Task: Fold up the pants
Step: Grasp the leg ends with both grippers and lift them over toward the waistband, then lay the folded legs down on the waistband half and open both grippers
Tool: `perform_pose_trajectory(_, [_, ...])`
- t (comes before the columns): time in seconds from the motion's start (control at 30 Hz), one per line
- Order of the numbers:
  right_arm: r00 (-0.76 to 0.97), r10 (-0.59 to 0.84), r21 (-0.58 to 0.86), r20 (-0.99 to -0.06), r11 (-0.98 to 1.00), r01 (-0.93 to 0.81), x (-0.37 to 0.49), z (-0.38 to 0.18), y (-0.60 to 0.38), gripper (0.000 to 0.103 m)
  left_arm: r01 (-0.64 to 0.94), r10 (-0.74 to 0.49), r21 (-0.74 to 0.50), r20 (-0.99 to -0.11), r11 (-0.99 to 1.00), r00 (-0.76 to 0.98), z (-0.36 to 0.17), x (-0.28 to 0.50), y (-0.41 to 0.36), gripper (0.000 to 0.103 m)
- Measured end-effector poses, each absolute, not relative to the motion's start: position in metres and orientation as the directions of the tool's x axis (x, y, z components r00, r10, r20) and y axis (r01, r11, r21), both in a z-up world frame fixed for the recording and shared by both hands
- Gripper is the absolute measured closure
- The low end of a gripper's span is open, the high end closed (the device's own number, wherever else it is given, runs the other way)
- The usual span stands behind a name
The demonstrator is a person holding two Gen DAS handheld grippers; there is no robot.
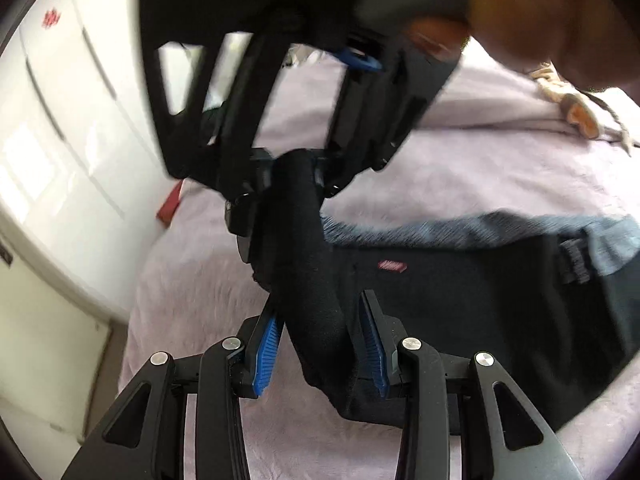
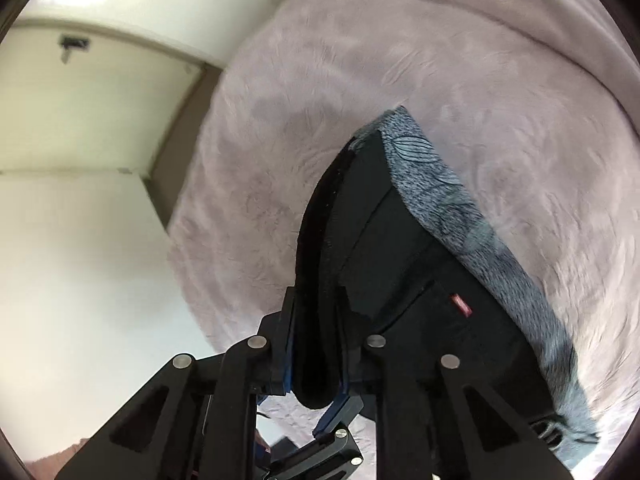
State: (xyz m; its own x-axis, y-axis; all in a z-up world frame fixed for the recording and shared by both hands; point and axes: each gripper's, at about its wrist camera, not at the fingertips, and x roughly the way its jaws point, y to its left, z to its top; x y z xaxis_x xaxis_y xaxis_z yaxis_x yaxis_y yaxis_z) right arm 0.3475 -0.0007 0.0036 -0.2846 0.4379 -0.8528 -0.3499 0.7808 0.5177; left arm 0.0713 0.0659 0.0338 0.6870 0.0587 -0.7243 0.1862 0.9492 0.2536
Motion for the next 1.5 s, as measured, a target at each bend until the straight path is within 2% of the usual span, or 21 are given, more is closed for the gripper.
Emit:
perform_pose_trajectory(0.23, [-0.109, 0.697, 0.703, -0.708, 0.683, -0.201, 0.326, 0.063, -0.13, 0.085, 0.341, -0.102, 0.261, -0.641, 0.903, 0.761, 0.093, 0.041, -0.01, 0.063])
perform_pose_trajectory(0.43, [0.112, 0.782, 0.775, -0.613, 0.623, -0.107, 0.269, 0.094, -0.262, 0.085, 0.52, -0.271, 0.234, -0.643, 0.822, 0.717, 0.114, 0.009, -0.11, 0.063])
perform_pose_trajectory(0.67, [0.309, 0.779, 0.827, -0.546, 0.56, 0.047, 0.185, 0.074, -0.409, 0.085, 0.693, -0.374, 0.265, -0.686, 0.671, 0.624, 0.089, -0.028, -0.226, 0.063])
perform_pose_trajectory(0.8, [0.364, 0.767, 0.843, -0.529, 0.526, 0.117, 0.151, 0.036, -0.462, 0.085, 0.754, -0.36, 0.285, -0.743, 0.592, 0.563, 0.048, -0.046, -0.28, 0.063])
perform_pose_trajectory(0.97, [0.343, 0.763, 0.837, -0.548, 0.499, 0.226, 0.127, -0.041, -0.499, 0.085, 0.787, -0.282, 0.257, -0.835, 0.561, 0.473, -0.009, -0.055, -0.31, 0.063])
perform_pose_trajectory(1.07, [0.335, 0.763, 0.831, -0.553, 0.48, 0.279, 0.119, -0.076, -0.506, 0.085, 0.795, -0.251, 0.278, -0.848, 0.539, 0.467, -0.024, -0.06, -0.317, 0.063])
perform_pose_trajectory(1.1, [0.347, 0.763, 0.836, -0.545, 0.463, 0.296, 0.114, -0.086, -0.508, 0.085, 0.798, -0.245, 0.286, -0.849, 0.53, 0.467, -0.026, -0.062, -0.316, 0.058])
perform_pose_trajectory(1.2, [0.363, 0.763, 0.842, -0.534, 0.441, 0.312, 0.106, -0.097, -0.51, 0.085, 0.812, -0.254, 0.262, -0.861, 0.521, 0.441, -0.01, -0.066, -0.314, 0.048])
perform_pose_trajectory(1.23, [0.361, 0.758, 0.835, -0.544, 0.447, 0.32, 0.104, -0.095, -0.511, 0.085, 0.813, -0.258, 0.258, -0.86, 0.522, 0.439, -0.004, -0.066, -0.311, 0.04])
perform_pose_trajectory(1.3, [0.342, 0.745, 0.815, -0.573, 0.475, 0.33, 0.098, -0.091, -0.513, 0.082, 0.8, -0.265, 0.255, -0.852, 0.543, 0.451, 0.007, -0.066, -0.3, 0.032])
perform_pose_trajectory(1.43, [0.306, 0.626, 0.697, -0.717, 0.633, 0.336, 0.093, -0.061, -0.514, 0.071, 0.724, -0.243, 0.218, -0.846, 0.655, 0.475, 0.036, -0.029, -0.265, 0.032])
perform_pose_trajectory(1.5, [0.335, 0.542, 0.634, -0.771, 0.706, 0.316, 0.093, -0.04, -0.516, 0.072, 0.645, -0.198, 0.219, -0.838, 0.732, 0.509, 0.048, 0.006, -0.245, 0.032])
